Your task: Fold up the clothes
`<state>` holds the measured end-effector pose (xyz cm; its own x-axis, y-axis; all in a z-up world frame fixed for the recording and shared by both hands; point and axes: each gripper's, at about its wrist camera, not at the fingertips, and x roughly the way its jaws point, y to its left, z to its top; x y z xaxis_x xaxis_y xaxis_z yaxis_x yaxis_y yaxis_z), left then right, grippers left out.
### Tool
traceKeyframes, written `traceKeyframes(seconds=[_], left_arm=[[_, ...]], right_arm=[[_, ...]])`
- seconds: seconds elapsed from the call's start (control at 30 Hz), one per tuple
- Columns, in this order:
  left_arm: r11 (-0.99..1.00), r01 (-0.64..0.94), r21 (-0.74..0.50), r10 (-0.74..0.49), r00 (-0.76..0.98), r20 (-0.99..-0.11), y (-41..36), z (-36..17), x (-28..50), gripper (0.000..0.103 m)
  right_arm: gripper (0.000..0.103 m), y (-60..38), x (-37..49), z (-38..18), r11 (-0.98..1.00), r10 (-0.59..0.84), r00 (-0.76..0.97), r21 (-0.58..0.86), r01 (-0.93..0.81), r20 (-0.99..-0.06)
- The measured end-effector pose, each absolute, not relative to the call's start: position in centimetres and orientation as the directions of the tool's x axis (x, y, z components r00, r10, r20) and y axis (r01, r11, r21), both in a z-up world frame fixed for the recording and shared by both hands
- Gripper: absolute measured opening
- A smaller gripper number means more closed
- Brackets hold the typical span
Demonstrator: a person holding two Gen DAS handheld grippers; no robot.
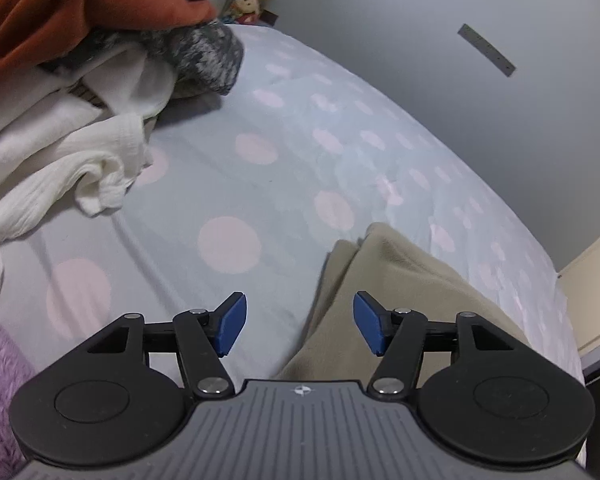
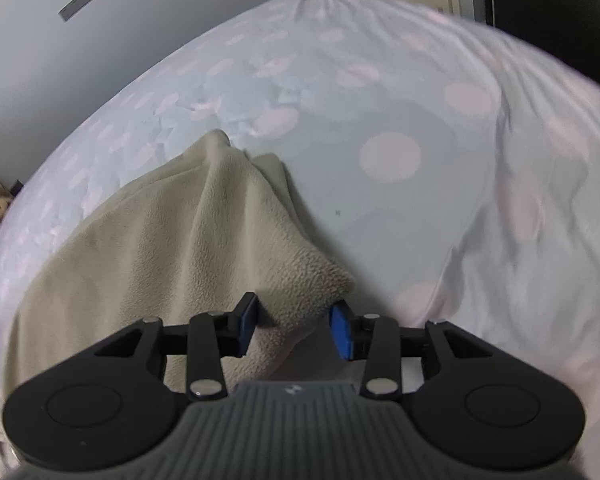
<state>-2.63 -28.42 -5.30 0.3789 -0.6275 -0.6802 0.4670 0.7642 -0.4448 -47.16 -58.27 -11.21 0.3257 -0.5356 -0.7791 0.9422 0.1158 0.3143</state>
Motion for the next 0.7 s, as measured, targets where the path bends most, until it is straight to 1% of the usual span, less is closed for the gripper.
traceKeyframes(seconds=[0.07, 0.2, 0.3, 0.33, 0.47, 0.7], left_arm=[[0.749, 0.483, -0.454, -0.643, 0.363, -0.674, -28.7, -5.3, -2.3, 0.058], [0.705, 0.521, -0.481, -0.684, 0.32, -0.656, -29.1, -5.4, -1.5, 0.06], [0.654, 0.55, -0.52, -0.726, 0.261, -0.637, -29.7, -5.9, -0.5, 0.063], [0.643, 0.559, -0.523, -0.731, 0.247, -0.636, -30.0, -6.1, -0.3, 0.064], [0.614, 0.614, -0.497, -0.727, 0.193, -0.659, -32.2, -6.9, 0.8, 0.066], [0.591, 0.656, -0.47, -0.684, 0.099, -0.722, -36.9, -9.3, 3.9, 0.067]], right_arm=[[0.053, -58.3, -47.0, -10.7, 0.122, -0.571, 0.289, 0.268, 0.956, -0.769], [0.062, -58.5, -47.8, -8.7, 0.114, -0.676, 0.227, 0.205, 0.972, -0.701], [0.066, -59.0, -48.5, -7.7, 0.113, -0.697, 0.246, 0.236, 0.965, -0.674], [0.069, -59.1, -48.6, -7.5, 0.112, -0.704, 0.245, 0.237, 0.965, -0.666], [0.072, -58.9, -48.3, -7.5, 0.126, -0.722, 0.258, 0.245, 0.961, -0.642], [0.073, -59.9, -46.6, -8.7, 0.154, -0.694, 0.272, 0.232, 0.961, -0.666]])
